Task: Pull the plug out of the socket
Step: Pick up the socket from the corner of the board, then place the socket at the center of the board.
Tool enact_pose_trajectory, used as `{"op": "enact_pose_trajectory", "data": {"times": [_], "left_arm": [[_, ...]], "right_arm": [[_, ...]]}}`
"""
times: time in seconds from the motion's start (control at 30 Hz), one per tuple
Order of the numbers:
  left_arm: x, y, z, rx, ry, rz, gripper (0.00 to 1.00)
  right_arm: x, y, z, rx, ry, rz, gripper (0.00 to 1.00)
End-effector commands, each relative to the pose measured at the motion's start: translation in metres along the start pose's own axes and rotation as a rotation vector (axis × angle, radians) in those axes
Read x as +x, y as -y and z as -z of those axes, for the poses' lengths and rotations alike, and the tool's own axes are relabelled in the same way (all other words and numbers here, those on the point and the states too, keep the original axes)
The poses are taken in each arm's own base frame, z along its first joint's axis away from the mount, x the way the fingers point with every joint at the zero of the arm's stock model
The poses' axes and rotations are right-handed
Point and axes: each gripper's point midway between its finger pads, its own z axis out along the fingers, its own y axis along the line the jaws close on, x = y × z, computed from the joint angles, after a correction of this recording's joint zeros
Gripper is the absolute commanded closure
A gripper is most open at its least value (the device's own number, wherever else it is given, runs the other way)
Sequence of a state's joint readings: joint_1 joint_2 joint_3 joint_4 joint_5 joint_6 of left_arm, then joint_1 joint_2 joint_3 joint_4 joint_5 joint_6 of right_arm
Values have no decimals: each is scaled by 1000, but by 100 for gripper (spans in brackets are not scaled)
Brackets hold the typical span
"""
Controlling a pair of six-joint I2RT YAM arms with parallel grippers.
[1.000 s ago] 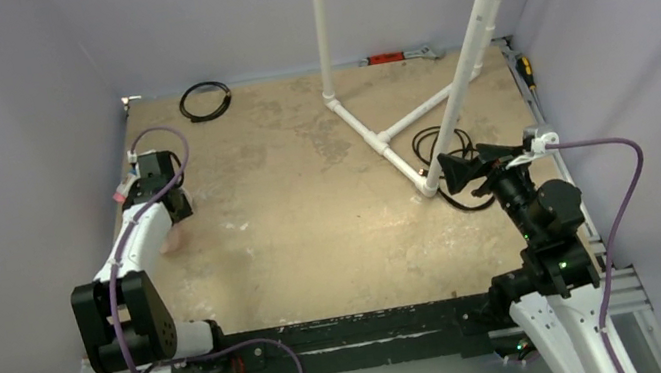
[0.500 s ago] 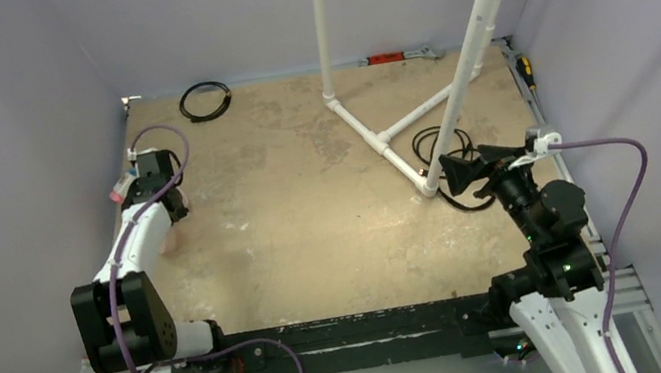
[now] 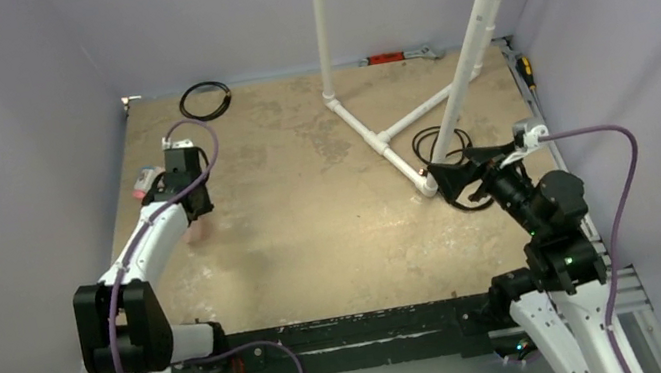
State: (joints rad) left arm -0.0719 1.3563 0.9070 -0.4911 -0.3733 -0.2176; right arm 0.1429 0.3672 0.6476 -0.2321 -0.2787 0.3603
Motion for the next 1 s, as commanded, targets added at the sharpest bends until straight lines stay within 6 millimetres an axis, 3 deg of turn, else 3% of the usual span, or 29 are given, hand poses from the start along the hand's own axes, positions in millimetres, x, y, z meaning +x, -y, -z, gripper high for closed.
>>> {"op": "enact_pose_trajectory", "data": {"times": [0.0, 0.1, 0.2, 0.4, 0.7, 0.97], "left_arm": [[4, 43, 19, 177, 5, -26, 100], [18, 59, 28, 210, -15, -66, 100], [26, 79, 39, 250, -12, -100, 100], [36, 125, 63, 359, 3, -78, 100], [67, 217, 104, 485, 55, -95, 100], [117, 297, 149, 614, 74, -180, 100]], "right_arm": [[20, -3, -10, -46, -97, -25, 1], [33, -1, -14, -56, -149, -23, 1], [40, -14, -17, -151, -170, -33, 1], [41, -23, -21, -205, -167, -80, 4], [56, -15, -22, -177, -200, -85, 4], [54, -15, -21, -177, -188, -81, 3]]}}
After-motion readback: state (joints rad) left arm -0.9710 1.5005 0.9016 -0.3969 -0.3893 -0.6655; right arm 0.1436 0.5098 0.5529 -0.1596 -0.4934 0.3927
